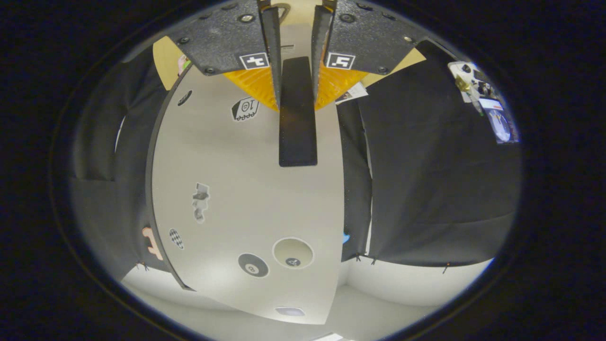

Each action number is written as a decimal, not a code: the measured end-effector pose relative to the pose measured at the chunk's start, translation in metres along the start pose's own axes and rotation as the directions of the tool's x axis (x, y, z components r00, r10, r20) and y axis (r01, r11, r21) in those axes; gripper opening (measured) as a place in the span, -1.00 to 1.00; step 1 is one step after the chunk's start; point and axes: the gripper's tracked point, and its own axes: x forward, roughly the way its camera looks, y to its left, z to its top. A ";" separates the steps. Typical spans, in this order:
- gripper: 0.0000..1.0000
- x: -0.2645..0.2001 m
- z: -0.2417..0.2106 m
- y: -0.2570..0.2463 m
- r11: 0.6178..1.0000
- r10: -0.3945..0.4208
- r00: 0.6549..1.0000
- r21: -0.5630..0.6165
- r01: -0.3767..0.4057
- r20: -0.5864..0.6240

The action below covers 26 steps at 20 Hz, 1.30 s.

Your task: Open the shoe cabinet door, grab the shoes and put them into the shoe cabinet, then close the shoe cabinet door.

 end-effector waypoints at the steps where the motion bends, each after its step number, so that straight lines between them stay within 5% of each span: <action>1: -0.40 -0.006 0.000 -0.001 1.000 0.009 1.000 0.004 -0.009 0.003; 13: -0.48 -0.059 -0.004 -0.033 0.999 -0.005 0.999 0.052 0.003 0.040; 26: -0.69 -0.134 -0.025 -0.148 0.950 -0.311 0.950 -0.028 0.311 0.003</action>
